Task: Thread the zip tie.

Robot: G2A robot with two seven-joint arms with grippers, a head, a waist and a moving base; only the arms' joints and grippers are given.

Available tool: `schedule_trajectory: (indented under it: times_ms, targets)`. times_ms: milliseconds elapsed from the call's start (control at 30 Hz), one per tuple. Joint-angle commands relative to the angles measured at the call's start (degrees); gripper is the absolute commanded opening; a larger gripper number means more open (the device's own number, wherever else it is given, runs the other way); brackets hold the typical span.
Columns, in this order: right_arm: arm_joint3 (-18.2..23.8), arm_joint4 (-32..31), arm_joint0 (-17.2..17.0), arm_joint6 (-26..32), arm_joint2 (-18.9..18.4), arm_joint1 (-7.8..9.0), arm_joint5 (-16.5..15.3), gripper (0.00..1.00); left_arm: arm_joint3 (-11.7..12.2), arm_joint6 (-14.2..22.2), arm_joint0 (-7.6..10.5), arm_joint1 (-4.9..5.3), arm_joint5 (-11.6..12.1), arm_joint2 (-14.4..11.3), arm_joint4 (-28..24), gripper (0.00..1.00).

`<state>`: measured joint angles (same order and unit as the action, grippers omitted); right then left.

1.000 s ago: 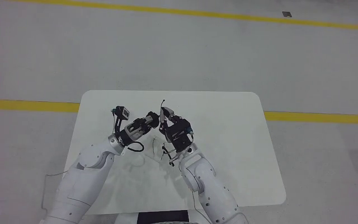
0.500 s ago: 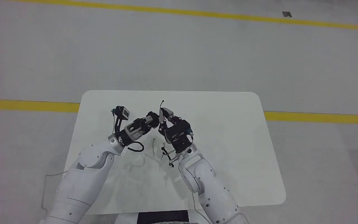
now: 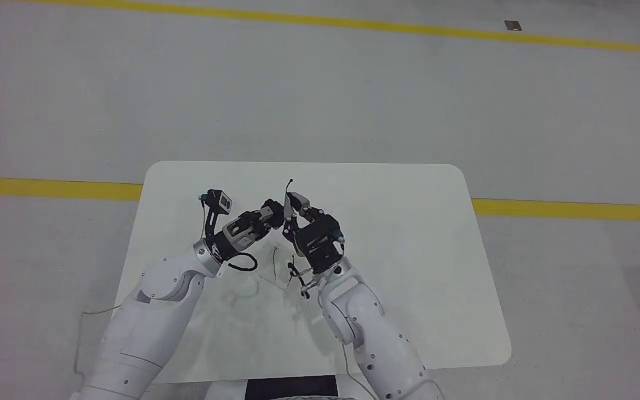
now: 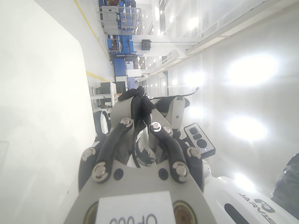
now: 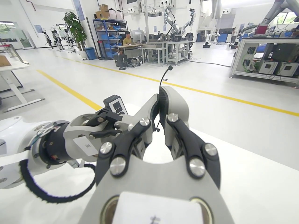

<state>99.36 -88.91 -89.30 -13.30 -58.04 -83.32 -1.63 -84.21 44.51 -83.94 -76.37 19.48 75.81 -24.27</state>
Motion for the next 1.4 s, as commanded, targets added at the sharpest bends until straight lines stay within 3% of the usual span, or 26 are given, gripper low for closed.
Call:
schedule_trajectory:
  times_ms: [0,1367]
  targets:
    - [-0.2,0.0,0.1,0.1,0.1,0.01,0.2,0.0,0.0,0.0,0.0,0.0,0.0,0.0,0.0,0.0]
    - [0.0,1.4,0.5,0.7,0.0,0.83,0.6,0.0,0.0,0.0,0.0,0.0,0.0,0.0,0.0,0.0]
